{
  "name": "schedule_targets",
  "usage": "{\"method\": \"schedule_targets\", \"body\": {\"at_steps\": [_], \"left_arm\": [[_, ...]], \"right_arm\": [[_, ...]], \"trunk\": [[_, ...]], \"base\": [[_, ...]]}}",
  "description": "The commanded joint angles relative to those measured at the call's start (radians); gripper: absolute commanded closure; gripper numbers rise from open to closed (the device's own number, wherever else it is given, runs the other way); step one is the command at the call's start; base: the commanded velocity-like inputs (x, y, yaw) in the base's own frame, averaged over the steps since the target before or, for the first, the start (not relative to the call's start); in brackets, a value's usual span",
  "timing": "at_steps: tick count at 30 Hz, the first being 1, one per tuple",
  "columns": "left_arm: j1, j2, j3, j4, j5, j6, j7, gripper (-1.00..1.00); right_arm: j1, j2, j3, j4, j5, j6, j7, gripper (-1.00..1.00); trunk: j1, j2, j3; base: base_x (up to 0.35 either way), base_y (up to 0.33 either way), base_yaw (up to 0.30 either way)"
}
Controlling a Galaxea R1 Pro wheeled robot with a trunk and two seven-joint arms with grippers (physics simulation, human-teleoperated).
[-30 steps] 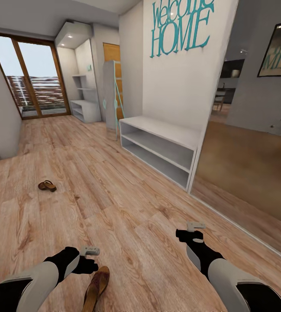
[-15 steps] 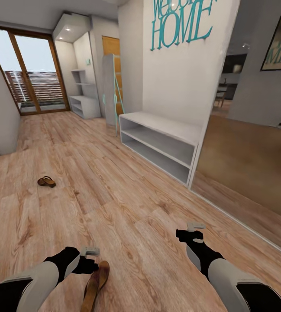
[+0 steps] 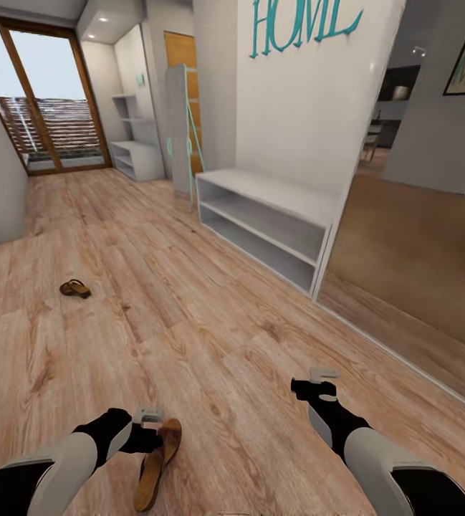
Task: Pick up the two gym shoes and the two sandals from the corridor floor and place them onto the hallstand (shoe rack) in the corridor, making sure they are on the rack and not on the floor. Arrange them so the two gym shoes are next to each other and the two sandals are next to each other.
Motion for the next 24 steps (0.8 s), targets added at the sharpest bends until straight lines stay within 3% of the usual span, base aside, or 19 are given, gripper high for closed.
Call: {"method": "schedule_targets", "body": {"at_steps": [1,12,24], "left_arm": [[0.000,0.000,0.000,0.000,0.000,0.000,0.000,-1.00],[0.000,0.000,0.000,-0.001,0.000,0.000,0.000,-1.00],[0.000,0.000,0.000,-0.001,0.000,0.000,0.000,-1.00]], "right_arm": [[0.000,0.000,0.000,0.000,0.000,-0.001,0.000,-1.00],[0.000,0.000,0.001,-0.002,0.005,-0.010,0.000,-1.00],[-0.001,0.002,0.012,-0.012,0.047,-0.084,0.000,-1.00]], "trunk": [[0.000,0.000,-0.004],[0.001,-0.001,-0.008],[0.001,-0.001,-0.008]], "base": [[0.000,0.000,0.000],[0.000,0.000,0.000],[0.000,0.000,0.000]]}}
